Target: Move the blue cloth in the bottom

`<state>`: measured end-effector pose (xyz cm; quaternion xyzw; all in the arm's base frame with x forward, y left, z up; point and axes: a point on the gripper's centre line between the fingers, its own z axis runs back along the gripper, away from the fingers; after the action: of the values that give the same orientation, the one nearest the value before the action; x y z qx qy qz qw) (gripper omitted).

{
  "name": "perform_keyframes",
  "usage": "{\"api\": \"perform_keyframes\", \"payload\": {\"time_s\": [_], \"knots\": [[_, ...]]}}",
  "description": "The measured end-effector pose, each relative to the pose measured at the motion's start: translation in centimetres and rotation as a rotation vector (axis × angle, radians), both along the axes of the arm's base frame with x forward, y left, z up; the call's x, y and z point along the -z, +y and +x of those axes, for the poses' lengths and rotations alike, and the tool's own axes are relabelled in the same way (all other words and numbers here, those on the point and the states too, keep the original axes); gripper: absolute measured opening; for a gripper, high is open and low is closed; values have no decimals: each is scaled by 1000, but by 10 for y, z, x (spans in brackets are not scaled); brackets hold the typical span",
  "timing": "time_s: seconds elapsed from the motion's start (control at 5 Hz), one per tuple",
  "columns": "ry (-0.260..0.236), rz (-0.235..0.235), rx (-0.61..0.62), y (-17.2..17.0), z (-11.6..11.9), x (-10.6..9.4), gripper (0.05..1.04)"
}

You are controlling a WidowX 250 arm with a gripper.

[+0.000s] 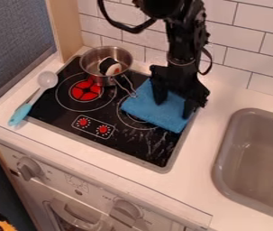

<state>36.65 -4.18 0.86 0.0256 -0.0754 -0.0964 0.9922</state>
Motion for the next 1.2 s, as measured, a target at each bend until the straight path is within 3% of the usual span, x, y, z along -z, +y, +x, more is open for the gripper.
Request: {"api": "perform_keyframes", "payload": {"time_s": [0.2,0.6,1.0,1.2], "knots": [[5,14,-15,4,-10,1,1000],[57,17,-8,10,-51,-7,1000],[55,-9,-17,7,-84,-24,1000],[77,-8,-3,3,-96,-24,1000]]}}
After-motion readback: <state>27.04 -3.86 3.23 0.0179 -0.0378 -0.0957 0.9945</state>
